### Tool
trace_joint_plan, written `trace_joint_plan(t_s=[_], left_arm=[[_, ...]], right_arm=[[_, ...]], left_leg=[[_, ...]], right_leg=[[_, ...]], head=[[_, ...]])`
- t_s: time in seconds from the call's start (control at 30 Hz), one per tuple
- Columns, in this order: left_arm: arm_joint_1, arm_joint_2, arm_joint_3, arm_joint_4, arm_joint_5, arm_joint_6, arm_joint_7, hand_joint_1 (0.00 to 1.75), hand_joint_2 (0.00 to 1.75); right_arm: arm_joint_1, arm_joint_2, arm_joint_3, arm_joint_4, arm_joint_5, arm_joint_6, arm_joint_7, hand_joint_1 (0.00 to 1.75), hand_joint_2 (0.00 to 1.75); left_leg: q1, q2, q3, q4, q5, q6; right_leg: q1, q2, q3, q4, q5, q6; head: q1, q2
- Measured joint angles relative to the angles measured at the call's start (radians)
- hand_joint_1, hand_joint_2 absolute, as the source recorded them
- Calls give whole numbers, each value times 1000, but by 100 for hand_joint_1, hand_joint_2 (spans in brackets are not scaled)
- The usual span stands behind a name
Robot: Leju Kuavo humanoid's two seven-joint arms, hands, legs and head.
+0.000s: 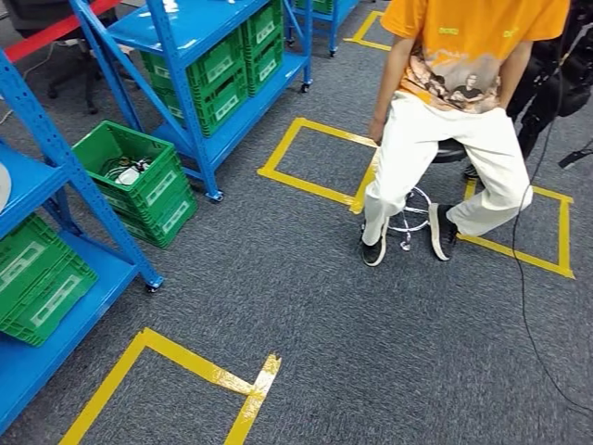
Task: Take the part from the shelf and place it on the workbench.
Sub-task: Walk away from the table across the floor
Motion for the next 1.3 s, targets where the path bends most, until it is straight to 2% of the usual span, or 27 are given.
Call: trace_joint_plan(t_s=[0.07, 0.1, 0.13, 0.17, 0.2, 0.27, 0.3, 0.33, 0.37, 0.4, 0.47, 0.53, 0.6, 0.67, 0.7, 0.77, 0.83, 0.87, 0.9, 0.93, 0.97, 1.0, 1.07, 1.13, 1.2, 1.23, 1.3], left_arm=[[0, 0, 0, 0, -2, -2, 0, 0, 175], [1, 0, 0, 0, -3, -3, 0, 0, 175], [2, 1, 0, 1, -4, -4, 1, 0, 175], [4, 2, 0, 1, -4, -5, 1, 0, 175], [5, 3, -1, 1, -5, -6, 2, 0, 175], [2, 3, -1, 2, -6, -8, 2, 0, 175], [0, 3, -1, 2, -7, -9, 3, 0, 175], [-1, 3, -2, 2, -8, -10, 4, 0, 175], [-1, 4, -2, 2, -9, -10, 5, 0, 175], [1, 4, -2, 2, -11, -11, 7, 0, 175], [3, 5, -2, 2, -15, -11, 9, 0, 175], [2, 6, -2, 2, -17, -11, 12, 0, 175], [-2, 6, -4, 2, -18, -11, 14, 0, 175], [-2, 6, -5, 2, -19, -11, 15, 0, 175], [0, 6, -6, 2, -19, -11, 15, 0, 175], [1, 5, -7, 2, -19, -11, 15, 0, 175], [-2, 4, -8, 2, -19, -11, 15, 0, 175], [-3, 4, -8, 2, -19, -11, 15, 0, 175], [-4, 3, -9, 2, -19, -12, 15, 0, 175], [-4, 3, -9, 2, -19, -12, 15, 0, 175], [-4, 3, -10, 2, -19, -12, 15, 0, 175], [-4, 3, -10, 2, -19, -12, 15, 0, 175], [-5, 2, -11, 2, -19, -12, 15, 0, 175], [-5, 2, -11, 2, -20, -13, 15, 0, 175], [-3, 2, -13, 2, -21, -13, 15, 0, 175], [-1, 2, -14, 2, -22, -14, 15, 0, 175], [-1, 3, -16, 2, -24, -14, 16, 0, 175]], right_arm=[[3, 0, 0, 0, 0, 2, 0, 0, 0], [3, 0, 0, 0, 0, 3, 0, 0, 0], [2, 1, 0, 0, 0, 4, 0, 0, 0], [2, 2, 0, 0, 1, 5, 0, 0, 0], [3, 3, 0, 0, 1, 5, 0, 0, 0], [6, 3, 0, 0, 1, 6, 0, 0, 0], [8, 3, 0, 0, 1, 7, 1, 0, 0], [9, 2, 0, 0, 2, 7, 1, 0, 0], [10, 1, 0, 0, 2, 8, 2, 0, 0], [10, 1, 0, 0, 2, 8, 3, 0, 0], [10, 1, -1, 0, 2, 8, 5, 0, 0], [10, 0, -1, 0, 3, 8, 6, 0, 0], [11, -1, -1, 0, 3, 8, 7, 0, 0], [10, -2, -1, 0, 3, 9, 7, 0, 0], [8, -3, -1, -1, 3, 8, 7, 0, 0], [7, -3, -1, -2, 3, 9, 6, 0, 0], [6, -3, -1, -2, 2, 9, 2, 0, 0], [4, -3, -1, -2, 2, 9, 0, 0, 0], [1, -3, -1, -2, 1, 9, -1, 0, 0], [-1, -3, -1, -2, 1, 10, -1, 0, 0], [-3, -3, -1, -2, 1, 10, 0, 0, 0], [-3, -3, -1, -2, 2, 11, 1, 0, 0], [0, -3, -1, -2, 3, 13, 3, 0, 0], [2, -3, -1, -1, 3, 15, 3, 0, 0], [2, -1, -1, -1, 3, 17, 4, 0, 0], [2, -1, -1, -1, 3, 17, 4, 0, 0], [5, 0, -2, -1, 3, 18, 6, 0, 0]], left_leg=[[2, -25, -9, 3, 2, -9], [4, -36, -15, 2, 5, -16], [5, -46, -19, 1, 8, -22], [4, -38, -21, 4, 5, -28], [2, -17, -28, 18, -6, -33], [2, 46, -68, 107, -56, -43], [5, 65, -99, 172, -87, -48], [9, 74, -128, 232, -109, -52], [12, 78, -145, 267, -114, -56], [16, 80, -147, 273, -103, -60], [21, 89, -116, 209, -53, -63], [18, 125, -58, 93, -5, -63], [12, 156, -21, 18, 8, -52], [9, 146, -20, 12, 0, -39], [10, 136, -20, 11, 0, -34], [15, 116, -19, 8, 1, -22], [16, 95, -19, 7, 1, -13], [15, 83, -19, 8, 0, -11], [15, 69, -18, 8, 0, -10], [14, 55, -16, 8, -1, -10], [14, 38, -14, 8, -1, -10], [14, 22, -12, 8, -1, -10], [15, -9, -13, 10, -1, -16], [17, -33, -25, 14, 3, -28], [19, -53, -35, 14, 8, -41], [17, -41, -38, 19, 4, -47], [13, 20, -64, 76, -31, -57]], right_leg=[[-3, 39, 30, -74, 13, -6], [-3, 46, 37, -84, 7, -10], [-4, 35, 44, -93, 5, -15], [-5, 23, 49, -97, 8, -21], [-7, 8, 54, -104, 10, -27], [-8, -26, 63, -113, 11, -37], [-7, -44, 66, -113, 8, -39], [-6, -61, 68, -113, 5, -40], [-6, -77, 71, -113, 2, -40], [-6, -90, 74, -112, -1, -39], [-7, -110, 82, -112, -8, -36], [-4, -127, 90, -111, -18, -27], [1, -147, 94, -110, -29, -14], [4, -166, 103, -111, -36, -6], [2, -163, 107, -110, -41, -2], [-2, -115, 92, -67, -73, 6], [-4, -61, 26, 62, -132, 9], [-3, -53, -12, 134, -155, 9], [-2, -49, -41, 184, -162, 8], [-1, -47, -54, 196, -148, 6], [0, -43, -47, 164, -113, 3], [-1, -33, -27, 103, -67, 0], [-6, 23, 15, -18, -5, -5], [-9, 62, 37, -68, -4, -6], [-11, 44, 47, -81, -7, -11], [-12, 29, 50, -86, -5, -16], [-15, -6, 61, -96, -2, -27]], head=[[-1, 0], [-1, 0], [-1, 0], [-2, 0], [-4, 0], [-10, 0], [-12, 0], [-12, 0], [-12, 0], [-12, 0], [-12, 0], [-13, 0], [-13, 0], [-10, 0], [-8, 0], [-5, 0], [0, 0], [1, 0], [1, 0], [1, 0], [1, 0], [1, 0], [0, 0], [-1, 0], [-1, 0], [-3, 0], [-8, 0]])
